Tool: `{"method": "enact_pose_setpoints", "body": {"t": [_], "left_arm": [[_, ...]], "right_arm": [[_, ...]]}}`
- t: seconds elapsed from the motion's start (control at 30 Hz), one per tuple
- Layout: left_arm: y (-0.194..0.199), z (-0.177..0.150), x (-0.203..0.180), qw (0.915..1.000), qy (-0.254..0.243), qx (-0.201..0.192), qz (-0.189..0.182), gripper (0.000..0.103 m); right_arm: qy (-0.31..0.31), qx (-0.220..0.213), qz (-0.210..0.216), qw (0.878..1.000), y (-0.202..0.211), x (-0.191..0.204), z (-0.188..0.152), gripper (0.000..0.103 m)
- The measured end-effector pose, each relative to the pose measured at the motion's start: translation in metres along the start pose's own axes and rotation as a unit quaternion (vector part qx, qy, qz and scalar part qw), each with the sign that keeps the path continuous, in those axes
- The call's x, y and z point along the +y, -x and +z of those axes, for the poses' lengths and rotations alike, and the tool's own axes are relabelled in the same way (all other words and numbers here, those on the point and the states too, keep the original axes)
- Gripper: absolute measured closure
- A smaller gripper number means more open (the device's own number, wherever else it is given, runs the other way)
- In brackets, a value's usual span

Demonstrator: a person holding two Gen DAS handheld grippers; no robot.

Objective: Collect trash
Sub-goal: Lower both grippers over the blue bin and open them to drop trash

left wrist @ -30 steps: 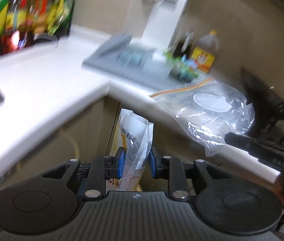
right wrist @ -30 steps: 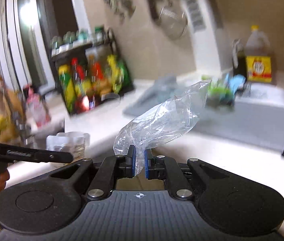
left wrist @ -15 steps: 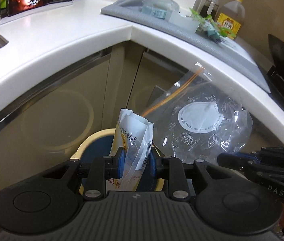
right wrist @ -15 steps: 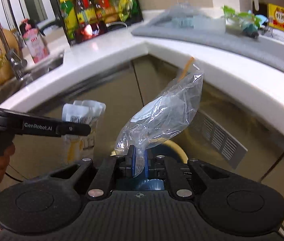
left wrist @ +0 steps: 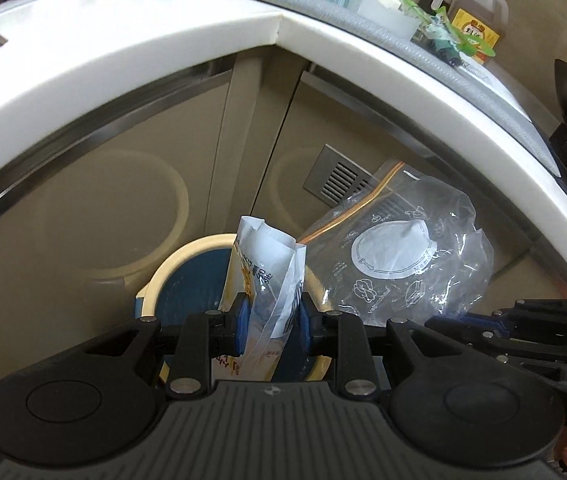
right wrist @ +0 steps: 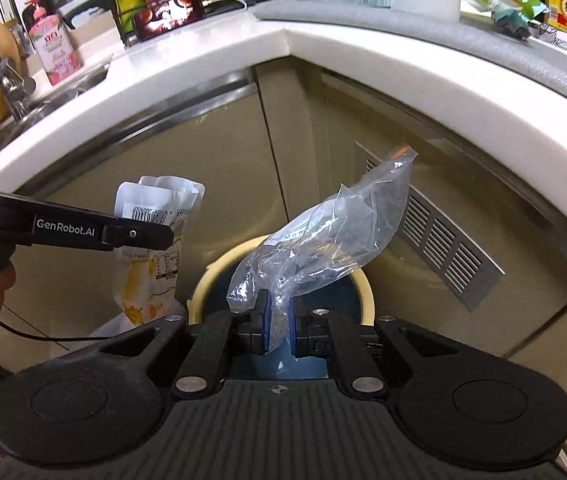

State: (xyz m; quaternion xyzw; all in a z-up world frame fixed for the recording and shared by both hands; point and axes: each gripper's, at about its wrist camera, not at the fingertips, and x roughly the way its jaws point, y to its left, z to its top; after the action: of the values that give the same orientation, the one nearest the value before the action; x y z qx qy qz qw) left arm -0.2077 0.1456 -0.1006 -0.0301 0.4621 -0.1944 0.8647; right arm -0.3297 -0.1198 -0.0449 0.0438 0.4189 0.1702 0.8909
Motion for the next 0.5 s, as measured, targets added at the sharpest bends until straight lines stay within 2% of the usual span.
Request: {"method": "enact_pose_setpoints", "body": {"t": [0.5], "left_arm": [[-0.060,0.006,0.012,0.9987,0.009,0.050,0.008,0.075]], "right_arm": [[0.008,0.084,0.002,0.996,-0.067,-0.002,0.009,0.093]]}}
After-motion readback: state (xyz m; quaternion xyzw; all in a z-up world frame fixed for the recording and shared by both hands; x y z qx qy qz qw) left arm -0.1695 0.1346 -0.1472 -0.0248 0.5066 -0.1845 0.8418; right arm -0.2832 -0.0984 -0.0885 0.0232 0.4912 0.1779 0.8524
